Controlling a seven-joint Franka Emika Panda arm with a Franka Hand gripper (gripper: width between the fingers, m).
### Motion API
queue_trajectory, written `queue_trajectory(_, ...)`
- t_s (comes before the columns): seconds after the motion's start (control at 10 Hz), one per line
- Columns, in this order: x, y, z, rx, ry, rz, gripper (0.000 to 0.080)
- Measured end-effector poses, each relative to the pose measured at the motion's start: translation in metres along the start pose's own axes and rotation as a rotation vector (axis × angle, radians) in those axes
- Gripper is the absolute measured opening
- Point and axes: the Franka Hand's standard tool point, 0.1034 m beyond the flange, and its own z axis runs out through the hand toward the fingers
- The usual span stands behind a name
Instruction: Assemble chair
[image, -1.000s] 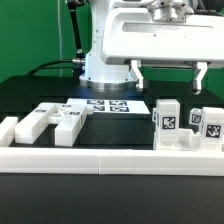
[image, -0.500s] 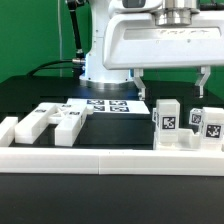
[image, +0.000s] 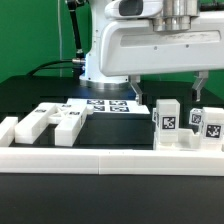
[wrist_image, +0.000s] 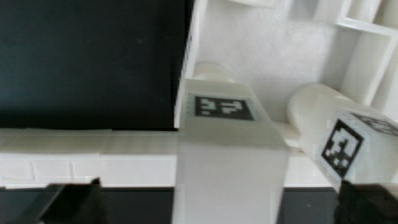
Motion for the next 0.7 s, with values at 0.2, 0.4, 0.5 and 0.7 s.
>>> queue_trajectory(0.2, -0.0015, 0.0, 0.0039, -0.002, 0.001, 0.001, 0.0649)
queue_trajectory(0.4, -0.0016, -0.0024, 0.007, -0.002, 0.004, 0.001, 0.0649)
queue_trajectory(0.5, -0.0006, -0.0034, 0.0065, -0.002, 0.005, -0.001, 0.0538)
queue_trajectory(0.7, -0.0009, -0.0032, 0.0067, -0.002, 0.005, 0.026, 0.0401)
